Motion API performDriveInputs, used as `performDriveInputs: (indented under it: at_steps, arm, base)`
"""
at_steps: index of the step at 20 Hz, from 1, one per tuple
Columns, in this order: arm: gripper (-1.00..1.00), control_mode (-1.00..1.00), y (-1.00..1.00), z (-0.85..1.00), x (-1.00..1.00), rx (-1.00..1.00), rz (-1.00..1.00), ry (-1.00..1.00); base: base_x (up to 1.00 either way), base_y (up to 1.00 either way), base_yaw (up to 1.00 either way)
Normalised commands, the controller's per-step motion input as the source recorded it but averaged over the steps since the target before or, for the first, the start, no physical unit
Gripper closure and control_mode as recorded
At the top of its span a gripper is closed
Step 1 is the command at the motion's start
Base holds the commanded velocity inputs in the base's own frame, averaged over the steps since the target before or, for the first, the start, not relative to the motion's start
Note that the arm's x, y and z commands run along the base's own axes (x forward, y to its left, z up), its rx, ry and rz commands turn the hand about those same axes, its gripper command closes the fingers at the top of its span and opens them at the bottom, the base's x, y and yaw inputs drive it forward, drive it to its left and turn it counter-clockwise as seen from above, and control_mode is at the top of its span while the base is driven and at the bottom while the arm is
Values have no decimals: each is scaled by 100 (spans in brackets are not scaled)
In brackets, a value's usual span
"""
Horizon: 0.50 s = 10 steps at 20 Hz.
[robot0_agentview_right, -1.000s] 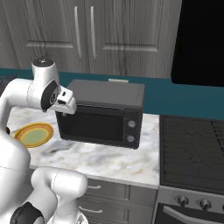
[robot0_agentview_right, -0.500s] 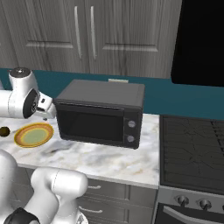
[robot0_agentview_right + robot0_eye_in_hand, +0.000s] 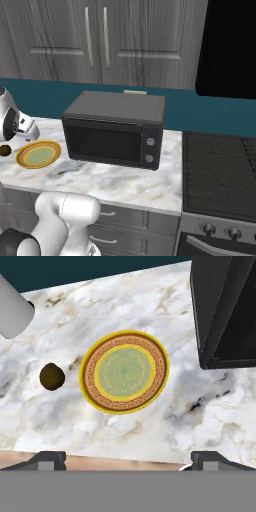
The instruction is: Pick the avocado and bread from the counter and place them on the plate. Then pick the jam from the cabinet and place it next to the plate. Lastly close the cabinet door.
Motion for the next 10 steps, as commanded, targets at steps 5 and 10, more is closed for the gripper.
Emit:
performDriveInputs:
  at_steps: [5,10]
  arm:
    - [-100,-100,94,-19,3,0,-3,0]
    - [-100,-100,92,-21,13,0,-4,0]
  base:
    - [0,0,0]
    - [0,0,0]
